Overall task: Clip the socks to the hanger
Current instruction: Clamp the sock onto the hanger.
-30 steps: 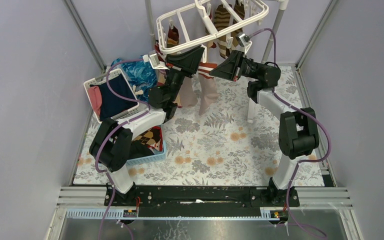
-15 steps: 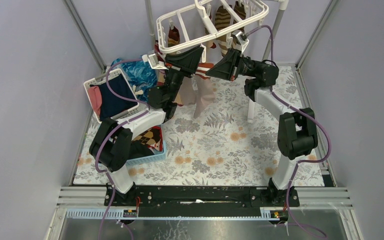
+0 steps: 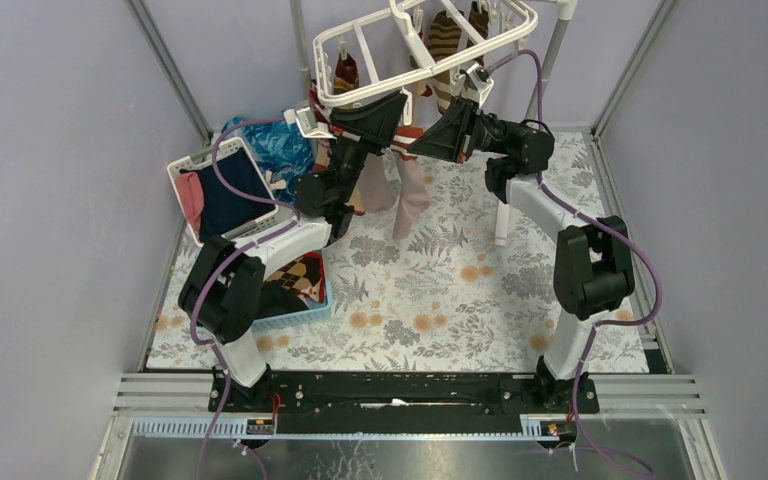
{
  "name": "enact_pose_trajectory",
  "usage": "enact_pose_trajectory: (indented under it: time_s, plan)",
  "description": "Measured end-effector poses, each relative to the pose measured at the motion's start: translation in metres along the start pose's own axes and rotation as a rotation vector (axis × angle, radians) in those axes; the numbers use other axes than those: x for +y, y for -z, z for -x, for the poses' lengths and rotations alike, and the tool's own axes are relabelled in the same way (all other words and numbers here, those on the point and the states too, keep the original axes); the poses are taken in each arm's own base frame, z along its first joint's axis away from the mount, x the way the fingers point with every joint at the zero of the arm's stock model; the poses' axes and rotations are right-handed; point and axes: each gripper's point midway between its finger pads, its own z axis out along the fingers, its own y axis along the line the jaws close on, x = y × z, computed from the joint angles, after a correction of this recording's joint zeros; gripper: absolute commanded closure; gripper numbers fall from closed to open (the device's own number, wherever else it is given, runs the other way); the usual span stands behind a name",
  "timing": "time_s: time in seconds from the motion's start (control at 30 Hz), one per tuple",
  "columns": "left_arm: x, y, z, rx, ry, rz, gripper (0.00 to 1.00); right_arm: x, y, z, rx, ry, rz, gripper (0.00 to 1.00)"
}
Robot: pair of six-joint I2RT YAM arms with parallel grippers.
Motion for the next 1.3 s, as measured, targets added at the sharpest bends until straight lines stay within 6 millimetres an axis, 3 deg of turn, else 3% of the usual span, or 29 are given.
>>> enact_pose_trajectory:
  time_s: [0.33, 0.6, 0.93, 1.1, 1.3]
  plan:
    - [-0.002, 0.0, 0.002, -0.002, 0.011, -0.011, 0.94, 0.005, -0.003, 0.008, -0.001, 0.022, 0.012, 1.0]
    - [-0.004, 0.0, 0.004, -0.006, 0.025, -0.02, 0.94, -0.009, -0.004, 0.01, -0.003, -0.002, 0.013, 1.0]
    - [-0.004, 0.0, 0.005, -0.005, 0.036, -0.022, 0.94, -0.011, -0.004, 0.008, 0.008, 0.009, 0.013, 1.0]
    - [-0.004, 0.0, 0.005, -0.005, 0.041, -0.022, 0.94, -0.009, 0.0, -0.003, 0.052, 0.046, 0.012, 1.0]
    - [-0.004, 0.0, 0.005, -0.005, 0.042, -0.022, 0.94, 0.013, 0.01, -0.028, 0.143, 0.16, 0.021, 1.0]
